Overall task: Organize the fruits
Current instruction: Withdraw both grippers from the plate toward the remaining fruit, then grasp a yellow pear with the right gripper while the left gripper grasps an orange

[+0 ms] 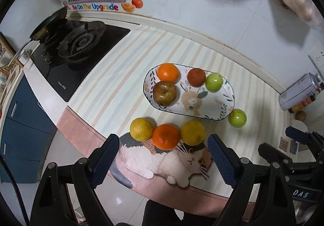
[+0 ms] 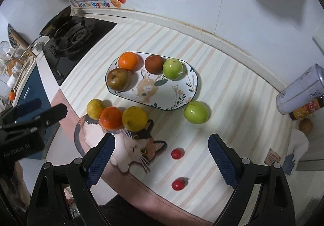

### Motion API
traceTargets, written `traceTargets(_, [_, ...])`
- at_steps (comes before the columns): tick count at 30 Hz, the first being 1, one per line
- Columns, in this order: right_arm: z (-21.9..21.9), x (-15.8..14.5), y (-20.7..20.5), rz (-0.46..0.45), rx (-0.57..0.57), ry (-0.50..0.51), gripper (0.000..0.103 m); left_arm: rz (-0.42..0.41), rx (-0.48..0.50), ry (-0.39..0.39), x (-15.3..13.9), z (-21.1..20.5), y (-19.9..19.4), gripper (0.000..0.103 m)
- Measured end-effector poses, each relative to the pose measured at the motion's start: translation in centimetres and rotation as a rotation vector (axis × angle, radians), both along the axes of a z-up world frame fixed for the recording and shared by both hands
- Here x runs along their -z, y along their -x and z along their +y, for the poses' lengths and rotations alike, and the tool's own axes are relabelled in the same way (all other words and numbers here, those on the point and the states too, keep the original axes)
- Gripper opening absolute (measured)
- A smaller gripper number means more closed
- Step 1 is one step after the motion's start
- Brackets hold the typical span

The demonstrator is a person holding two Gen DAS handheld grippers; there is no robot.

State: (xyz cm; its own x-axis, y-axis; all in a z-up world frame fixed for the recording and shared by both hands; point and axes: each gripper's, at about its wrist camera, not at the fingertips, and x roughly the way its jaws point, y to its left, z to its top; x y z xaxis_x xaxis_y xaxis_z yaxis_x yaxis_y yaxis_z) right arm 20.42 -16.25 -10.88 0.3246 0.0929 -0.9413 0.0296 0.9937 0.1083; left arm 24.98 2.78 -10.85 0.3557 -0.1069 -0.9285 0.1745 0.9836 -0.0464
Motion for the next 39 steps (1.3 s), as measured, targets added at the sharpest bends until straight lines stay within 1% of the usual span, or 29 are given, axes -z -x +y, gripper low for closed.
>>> traceTargets(5, [-0.8,-1.5,1.9,-0.014,0.012,-0.025,0.095,-0.026,-0.005,0.02,-1.9,0.3,1.5,0.089])
traceTargets(15, [-1.8,-6.1,4.3,-0.098,0.024,-0.062,0.095,-0.07,0.012,0.053,-5.4,0.5,4.2,0.089])
traceTargets(18, [-1.9,-6.7,4.4,-0.109,0.03,-0.075,0.095,-0.076,0.006,0.064,-5.9,0.8,4.5,0.089])
traceTargets(21, [-1.8,-6.5,4.1,-0.102,0.032,-0.09,0.095,-0.083,-0.013,0.073,-6.0,1.3,4.2,0.089])
traceTargets(23, [-1.8,-5.3,3.4,-0.078,0.027,-0.124,0.095,-0.085,-0.029,0.073,-5.7,1.6,3.8,0.089])
traceTargets(24, [-1.8,-4.5,3.0,-0.067,0.028,-0.139,0.095,-0.084,-0.04,0.058,-5.2,1.8,3.3,0.089])
traceTargets(26, [-1.6,-2.1,1.8,-0.023,0.033,-0.16,0.095,-0.079,-0.059,0.026,-4.0,2.2,2.6,0.098])
traceTargets(29, [-1.0,2.3,-0.2,0.043,0.049,-0.239,0.095,-0.061,-0.1,-0.022,-1.6,3.3,1.1,0.099])
traceTargets(30, [-0.7,4.4,-1.2,0.071,0.06,-0.282,0.095,-0.039,-0.119,-0.041,-0.2,3.9,0.4,0.099])
traceTargets(32, [-0.5,7.6,-2.6,0.122,0.094,-0.341,0.095,-0.007,-0.134,-0.052,1.5,4.4,-0.5,0.099])
traceTargets(33, [-0.2,9.7,-3.6,0.158,0.121,-0.392,0.095,0.023,-0.147,-0.072,2.8,4.8,-1.1,0.099])
traceTargets(35, [0.2,12.6,-4.8,0.205,0.162,-0.435,0.095,0.052,-0.154,-0.085,4.4,5.3,-1.7,0.099])
traceTargets(36, [0.4,14.5,-5.6,0.239,0.187,-0.465,0.093,0.067,-0.16,-0.097,5.3,5.5,-2.0,0.099])
traceTargets(39, [1.5,17.8,-7.0,0.307,0.213,-0.492,0.089,0.119,-0.18,-0.107,7.8,6.0,-2.8,0.099])
